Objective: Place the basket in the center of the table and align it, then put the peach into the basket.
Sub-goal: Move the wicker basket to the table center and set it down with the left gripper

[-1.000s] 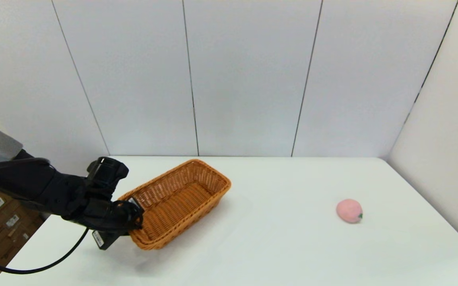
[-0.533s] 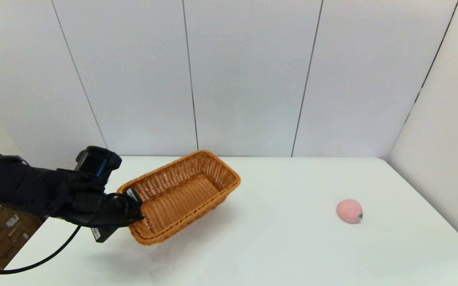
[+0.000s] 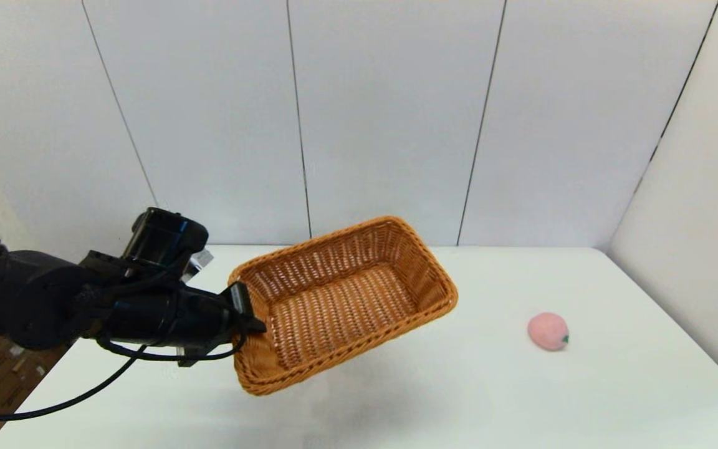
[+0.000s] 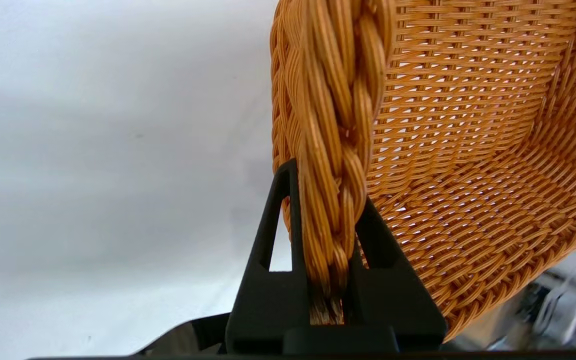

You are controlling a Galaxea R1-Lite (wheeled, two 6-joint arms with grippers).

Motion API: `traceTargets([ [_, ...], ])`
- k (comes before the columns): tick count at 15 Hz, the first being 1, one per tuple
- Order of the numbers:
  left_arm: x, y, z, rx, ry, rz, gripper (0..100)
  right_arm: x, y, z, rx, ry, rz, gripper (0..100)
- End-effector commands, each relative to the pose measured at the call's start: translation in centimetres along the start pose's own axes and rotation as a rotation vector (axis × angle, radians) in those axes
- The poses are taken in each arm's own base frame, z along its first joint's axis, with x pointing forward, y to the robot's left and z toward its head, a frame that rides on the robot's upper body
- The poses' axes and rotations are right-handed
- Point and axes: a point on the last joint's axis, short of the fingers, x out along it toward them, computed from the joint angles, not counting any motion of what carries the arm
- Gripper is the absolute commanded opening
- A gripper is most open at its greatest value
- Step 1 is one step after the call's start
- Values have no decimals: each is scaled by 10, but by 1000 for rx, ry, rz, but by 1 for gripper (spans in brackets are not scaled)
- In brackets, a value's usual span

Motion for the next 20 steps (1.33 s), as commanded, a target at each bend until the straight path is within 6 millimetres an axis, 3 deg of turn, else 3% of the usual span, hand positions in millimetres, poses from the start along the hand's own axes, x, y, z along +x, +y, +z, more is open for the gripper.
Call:
traceTargets([
  [1,30,-5,-8,136,102,5,0,0,0,0,0,0,0,100],
  [4,45,-10,-6,175,131,-15,0,0,0,0,2,0,0,100],
  [9,77,-1,-5,251,163,7,0,0,0,0,5,2,0,100],
  [13,88,1,-3,277,179,18,0,0,0,0,6,2,0,100],
  [20,90,-12,-3,306,172,-10,0,0,0,0,6,0,0,100],
])
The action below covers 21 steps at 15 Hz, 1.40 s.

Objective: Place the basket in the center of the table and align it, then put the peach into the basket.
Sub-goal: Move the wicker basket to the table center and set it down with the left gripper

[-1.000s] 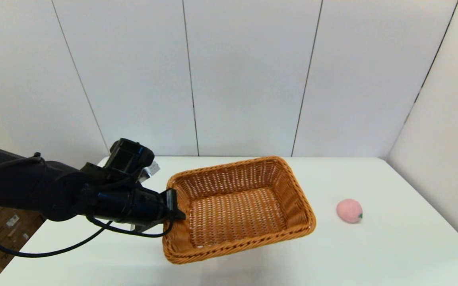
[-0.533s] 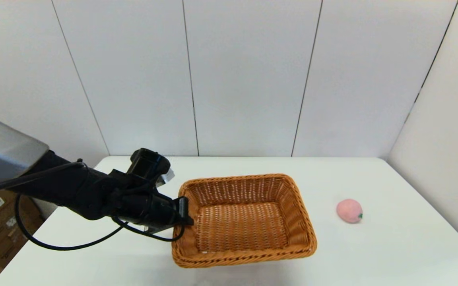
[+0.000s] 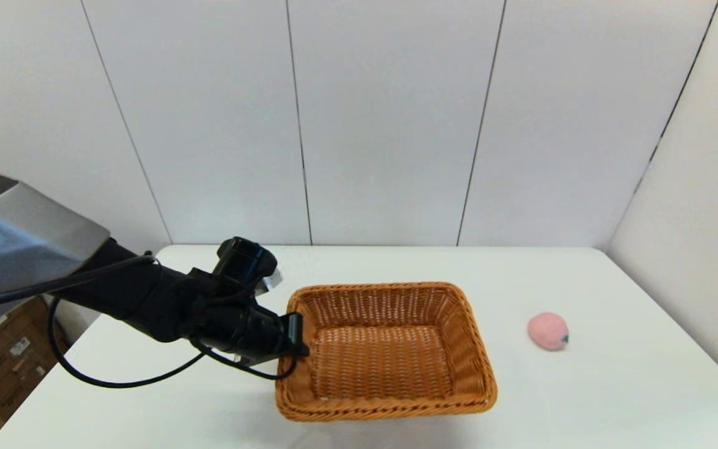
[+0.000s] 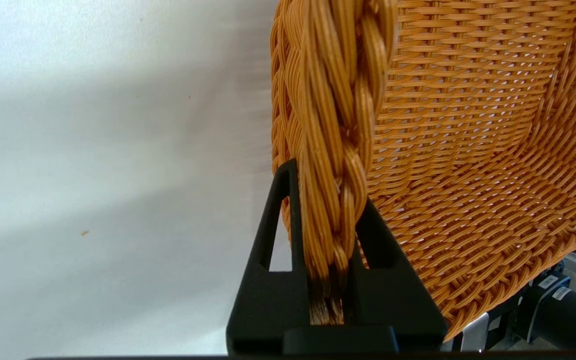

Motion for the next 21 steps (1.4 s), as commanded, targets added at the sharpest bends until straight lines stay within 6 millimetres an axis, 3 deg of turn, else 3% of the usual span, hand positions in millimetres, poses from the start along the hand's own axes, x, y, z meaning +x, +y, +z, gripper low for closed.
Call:
traceTargets([
  [1,3,-11,4,21,-5,-18,0,0,0,0,1,1,0,100],
  [5,15,-21,-1,47,29,-19,0,0,0,0,1,1,0,100],
  [9,23,-15,-5,37,57,1,0,0,0,0,1,1,0,100],
  [21,23,-16,-5,31,56,3,0,0,0,0,1,0,0,100],
])
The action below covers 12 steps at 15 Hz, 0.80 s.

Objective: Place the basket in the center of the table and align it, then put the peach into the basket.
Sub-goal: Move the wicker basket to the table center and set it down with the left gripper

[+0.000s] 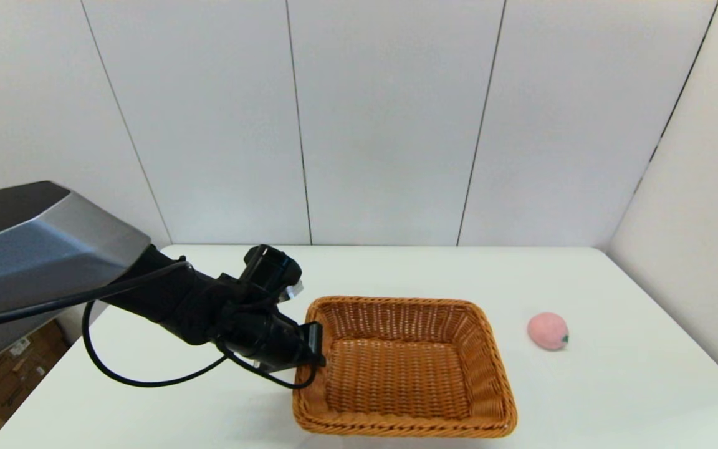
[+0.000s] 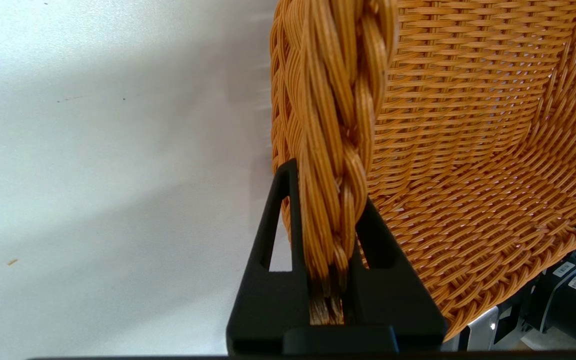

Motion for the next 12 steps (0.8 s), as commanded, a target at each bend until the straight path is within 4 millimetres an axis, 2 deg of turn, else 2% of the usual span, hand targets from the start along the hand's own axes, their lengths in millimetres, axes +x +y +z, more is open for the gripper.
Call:
traceTargets([
  [1,0,0,0,-6,-2,-2,0,0,0,0,0,-1,0,100],
  [11,1,1,-1,-26,4,3,0,0,0,0,0,-1,0,100],
  [12,1,1,-1,-26,4,3,100,0,0,0,0,-1,0,100],
])
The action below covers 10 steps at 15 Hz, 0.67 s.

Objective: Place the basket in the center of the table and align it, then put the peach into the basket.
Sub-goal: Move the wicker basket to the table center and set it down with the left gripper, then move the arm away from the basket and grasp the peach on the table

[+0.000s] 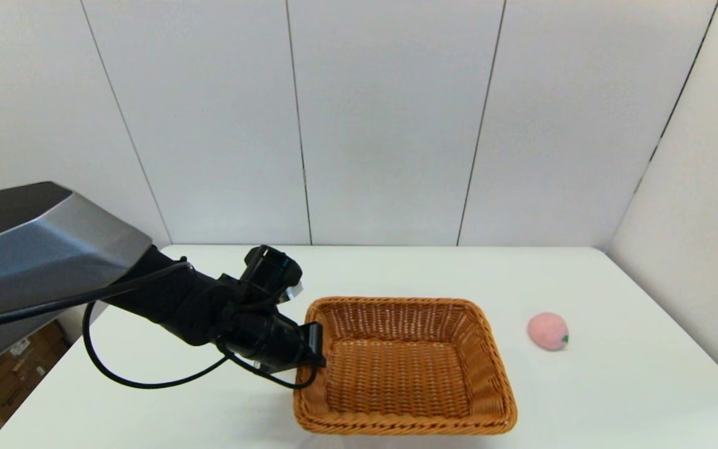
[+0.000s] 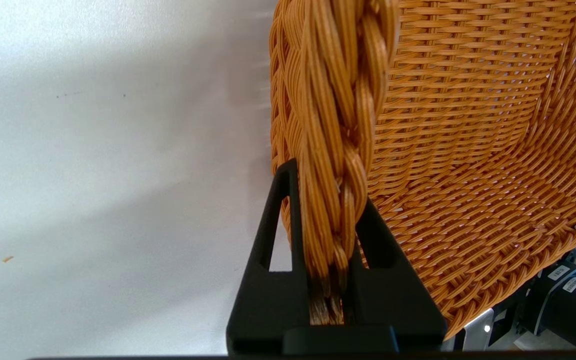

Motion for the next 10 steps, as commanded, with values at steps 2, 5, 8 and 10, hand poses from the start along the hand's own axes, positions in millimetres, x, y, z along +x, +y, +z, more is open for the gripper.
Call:
traceTargets([
  [2,0,0,0,-3,2,2,100,0,0,0,0,1,1,100],
  [5,0,0,-1,-1,0,3,100,0,0,0,0,0,1,100],
  [8,-11,-1,-1,4,-42,22,100,0,0,0,0,0,1,100],
  [10,-38,-8,-2,22,-102,-5,100,0,0,0,0,0,1,100],
])
